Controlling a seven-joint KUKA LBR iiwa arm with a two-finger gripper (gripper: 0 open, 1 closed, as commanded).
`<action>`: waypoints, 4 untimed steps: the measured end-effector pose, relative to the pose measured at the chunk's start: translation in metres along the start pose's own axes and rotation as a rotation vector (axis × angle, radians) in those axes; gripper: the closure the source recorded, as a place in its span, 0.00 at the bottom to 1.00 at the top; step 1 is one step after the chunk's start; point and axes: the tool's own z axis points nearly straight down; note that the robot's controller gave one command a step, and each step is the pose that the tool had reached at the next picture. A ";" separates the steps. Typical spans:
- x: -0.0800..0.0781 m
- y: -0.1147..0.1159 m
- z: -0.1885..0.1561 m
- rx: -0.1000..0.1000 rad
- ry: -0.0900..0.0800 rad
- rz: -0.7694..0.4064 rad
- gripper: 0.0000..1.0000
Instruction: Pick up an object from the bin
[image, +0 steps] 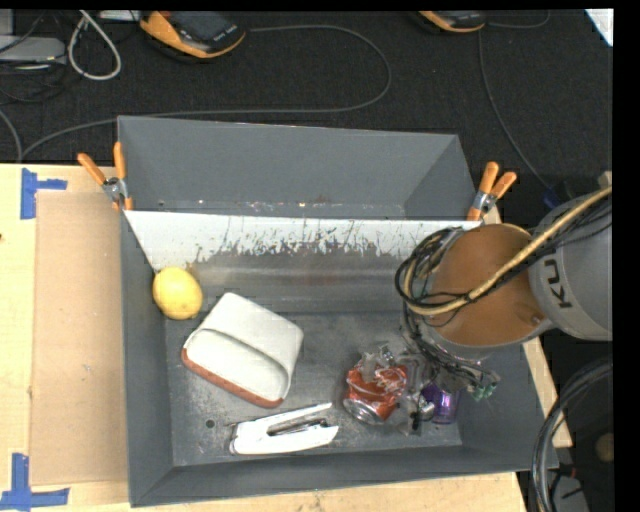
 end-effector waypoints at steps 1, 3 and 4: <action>-0.016 0.005 0.029 0.012 -0.017 -0.287 0.00; -0.029 0.012 0.025 0.006 -0.009 -0.305 1.00; -0.031 0.013 0.009 0.007 -0.018 -0.304 1.00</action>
Offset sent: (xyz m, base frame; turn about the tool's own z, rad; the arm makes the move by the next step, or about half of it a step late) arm 0.0180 0.0217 -0.0290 -0.3082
